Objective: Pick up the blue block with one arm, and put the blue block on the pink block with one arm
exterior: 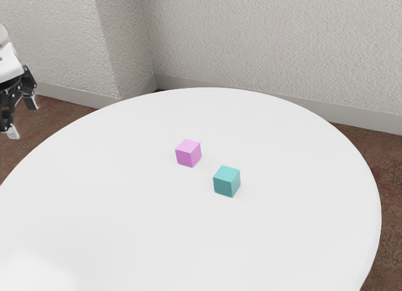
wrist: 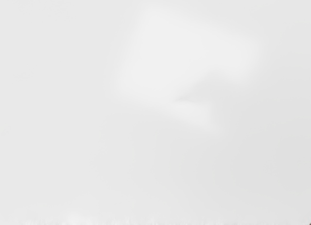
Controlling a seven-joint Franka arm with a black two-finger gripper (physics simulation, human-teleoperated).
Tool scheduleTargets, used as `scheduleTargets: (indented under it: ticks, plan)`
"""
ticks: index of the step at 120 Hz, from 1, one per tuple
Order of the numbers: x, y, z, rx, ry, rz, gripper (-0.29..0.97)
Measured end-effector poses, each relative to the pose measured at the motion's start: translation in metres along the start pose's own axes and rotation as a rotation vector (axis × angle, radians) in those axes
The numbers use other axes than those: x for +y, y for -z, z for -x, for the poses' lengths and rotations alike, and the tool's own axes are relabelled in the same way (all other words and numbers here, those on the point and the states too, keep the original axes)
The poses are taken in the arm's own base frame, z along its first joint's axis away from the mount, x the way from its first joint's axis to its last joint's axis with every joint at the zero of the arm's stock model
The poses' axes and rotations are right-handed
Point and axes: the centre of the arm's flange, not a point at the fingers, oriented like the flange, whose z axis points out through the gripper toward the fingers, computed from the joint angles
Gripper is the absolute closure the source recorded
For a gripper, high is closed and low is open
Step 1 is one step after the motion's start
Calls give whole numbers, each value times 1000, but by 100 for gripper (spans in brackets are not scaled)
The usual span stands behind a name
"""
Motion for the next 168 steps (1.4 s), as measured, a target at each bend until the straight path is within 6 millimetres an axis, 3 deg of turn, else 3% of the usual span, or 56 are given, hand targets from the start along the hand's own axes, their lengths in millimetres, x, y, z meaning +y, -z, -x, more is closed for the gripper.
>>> scheduleTargets:
  ticks: [28, 49, 62, 76, 95, 113, 131, 144, 168]
  plan:
    - [-4, -2, -2, -8, -3, -31, 0]
    - [8, 2, -39, -8, -58, 33, 0]
    - [12, -6, -83, 52, -130, 68, 0]
    - [34, -4, -151, 65, -290, 44, 0]
    - [38, -42, -212, 68, -499, 93, 0]
    - [41, -82, -255, 72, -719, 144, 0]
    - [57, -105, -292, 81, -909, 141, 0]
    - [58, -115, -302, 62, -1093, 119, 0]
    - [42, -136, -315, 64, -1432, 89, 0]
